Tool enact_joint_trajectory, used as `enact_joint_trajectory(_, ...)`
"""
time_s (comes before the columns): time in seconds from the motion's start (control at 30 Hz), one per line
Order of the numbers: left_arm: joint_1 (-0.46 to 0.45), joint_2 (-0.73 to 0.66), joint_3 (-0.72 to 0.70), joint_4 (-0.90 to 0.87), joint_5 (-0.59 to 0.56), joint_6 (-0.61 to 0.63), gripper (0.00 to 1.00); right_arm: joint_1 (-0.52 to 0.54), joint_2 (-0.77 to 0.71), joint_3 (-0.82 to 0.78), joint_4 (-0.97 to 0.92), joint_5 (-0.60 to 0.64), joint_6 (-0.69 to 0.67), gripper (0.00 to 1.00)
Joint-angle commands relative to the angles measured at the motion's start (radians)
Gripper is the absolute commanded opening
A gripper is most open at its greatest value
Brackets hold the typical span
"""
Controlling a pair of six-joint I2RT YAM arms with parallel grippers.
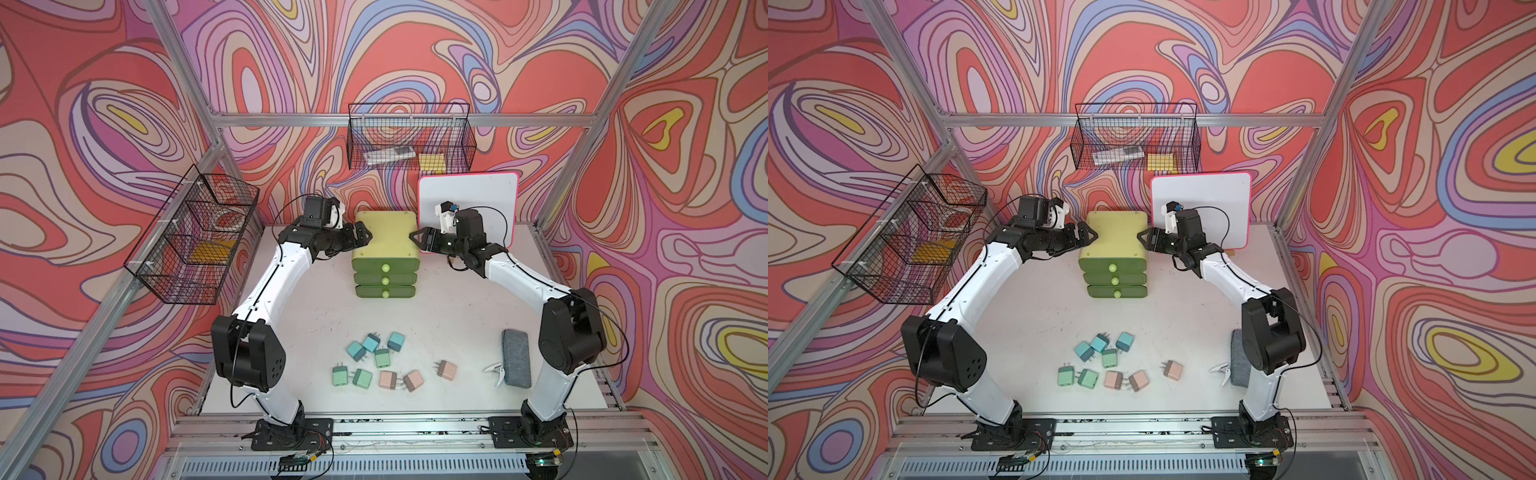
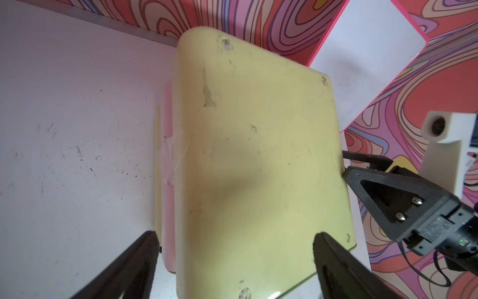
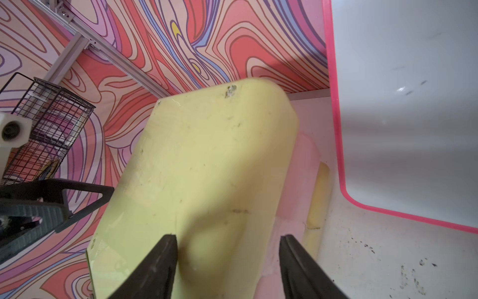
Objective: Place the plugs into the drawer by color
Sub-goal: Adjust the storage box at the center of the board.
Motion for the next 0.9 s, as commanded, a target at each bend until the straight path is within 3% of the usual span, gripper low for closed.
enact_joint_trajectory(0.0, 0.004, 0.029, 0.043, -0.079, -0.057, 0.001, 0.93, 0.004, 0.034, 0.03, -0.002, -0.023, 0.004, 0.62)
enact_joint_trajectory(0.17, 0.004, 0.069, 0.082, -0.111, -0.071, 0.017, 0.93, 0.014, 0.079, 0.083, -0.017, -0.037, 0.004, 0.59)
enact_joint_trajectory(0.43, 0.004, 0.038, 0.014, -0.052, 0.023, 0.001, 0.91, 0.048, 0.176, 0.208, -0.049, -0.044, -0.001, 0.47)
enact_joint_trajectory(0.57, 0.004, 0.028, -0.005, -0.066, 0.047, -0.006, 0.85, 0.062, 0.251, 0.318, -0.086, -0.055, -0.008, 0.46)
enact_joint_trajectory(0.87, 0.003, -0.033, -0.064, -0.063, 0.032, -0.017, 0.85, 0.087, 0.445, 0.601, -0.17, -0.095, -0.018, 0.45)
